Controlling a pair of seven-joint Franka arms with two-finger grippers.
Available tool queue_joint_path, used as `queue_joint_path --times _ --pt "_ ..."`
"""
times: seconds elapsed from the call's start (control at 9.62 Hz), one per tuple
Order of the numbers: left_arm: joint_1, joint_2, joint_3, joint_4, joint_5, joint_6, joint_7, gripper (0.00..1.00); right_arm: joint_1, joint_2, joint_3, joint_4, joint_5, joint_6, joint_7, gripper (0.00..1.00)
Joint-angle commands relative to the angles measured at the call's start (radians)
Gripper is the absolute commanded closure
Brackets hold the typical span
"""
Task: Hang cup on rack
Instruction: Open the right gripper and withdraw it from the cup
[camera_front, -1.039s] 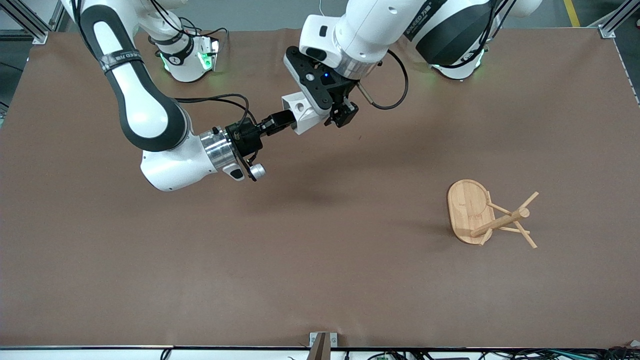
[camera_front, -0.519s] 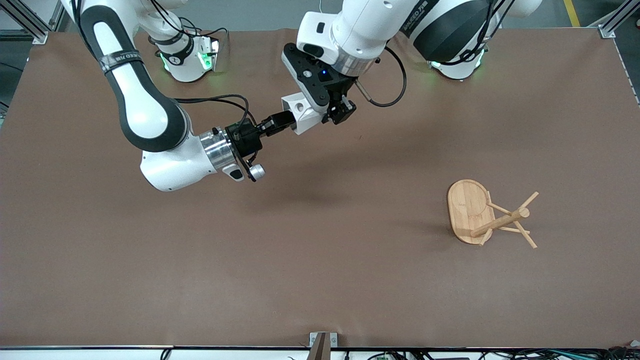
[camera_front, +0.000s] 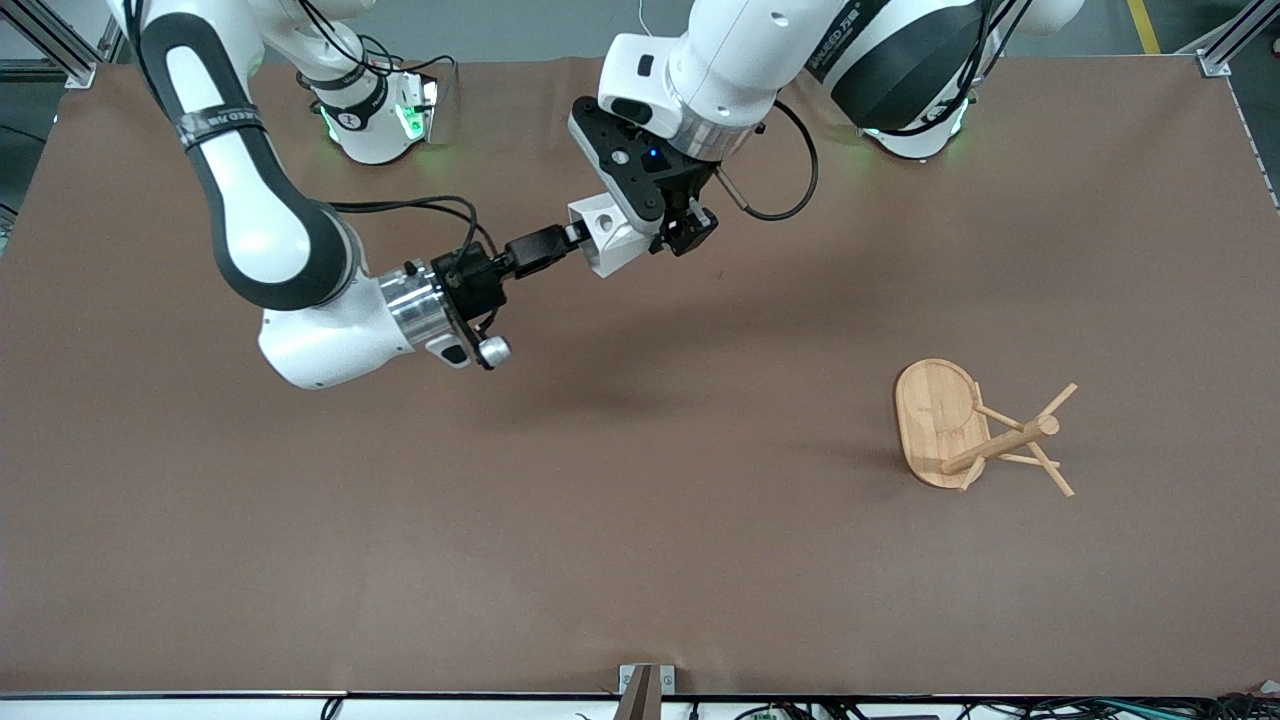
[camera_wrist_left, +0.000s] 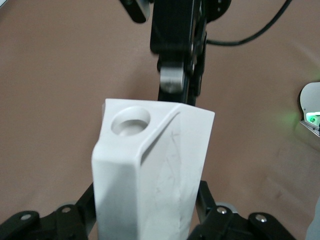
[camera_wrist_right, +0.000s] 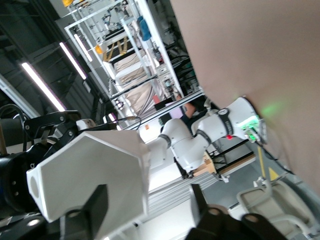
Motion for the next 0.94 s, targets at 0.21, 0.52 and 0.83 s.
queue_joint_path --times 0.21,0.52,0.83 --pt "0.004 0.025 0.009 -0.023 0.031 -0.011 -0.143 0.99 -0.064 -0.06 -0.191 0.093 -0.493 -0.014 0.187 0.0" --pt "0.008 0.026 0.012 -0.037 0.16 -0.013 -0.485 0.99 -0.065 -0.069 -0.281 0.193 -1.045 0.071 0.181 0.0" --pt "0.135 0.028 0.012 -0.045 0.168 -0.013 -0.519 0.99 -0.071 -0.137 -0.289 0.248 -1.364 0.136 0.102 0.0"
